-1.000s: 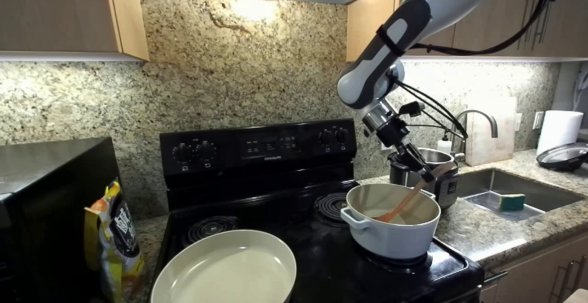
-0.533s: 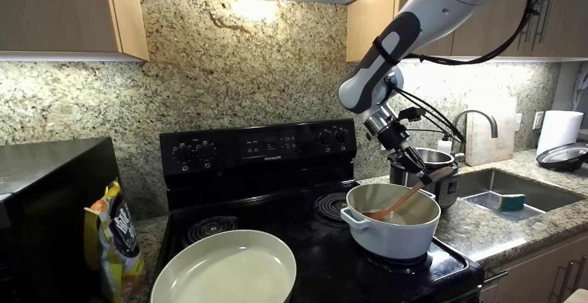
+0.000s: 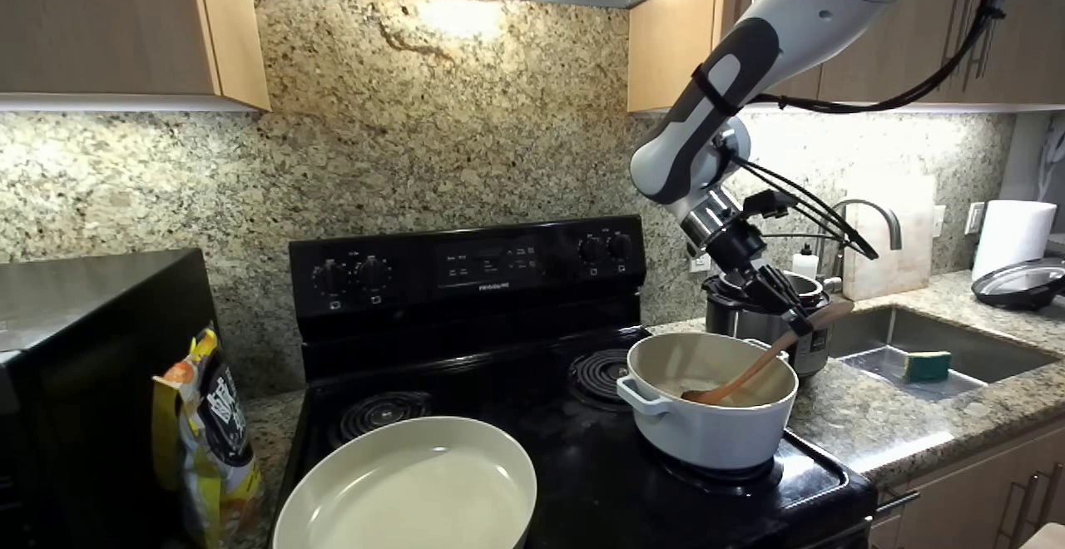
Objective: Use the wooden spatula to stir the water in the pot.
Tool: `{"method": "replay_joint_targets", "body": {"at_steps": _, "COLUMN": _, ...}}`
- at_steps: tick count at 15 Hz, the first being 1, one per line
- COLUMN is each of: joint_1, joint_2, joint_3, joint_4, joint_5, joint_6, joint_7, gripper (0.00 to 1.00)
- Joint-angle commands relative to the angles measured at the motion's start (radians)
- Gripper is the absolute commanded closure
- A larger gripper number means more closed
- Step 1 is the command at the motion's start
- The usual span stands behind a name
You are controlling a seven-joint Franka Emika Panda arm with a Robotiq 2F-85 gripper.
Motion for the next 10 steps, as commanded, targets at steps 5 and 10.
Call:
{"method": "replay_joint_targets", "body": {"at_steps": 5, "joint_1": 0.018, "joint_2": -0.091, "joint_3": 0.030, "joint_4": -0.087, "joint_5": -0.019, "joint_6": -0.020, "joint_7": 0.001, "gripper": 0.94}}
{"method": "replay_joint_targets", "body": {"at_steps": 10, "joint_1": 0.035, "joint_2": -0.057, "joint_3": 0.052, "joint_4": -0.050, "joint_5": -0.017, "joint_6": -0.013, "joint_7": -0.029, "gripper": 0.94}}
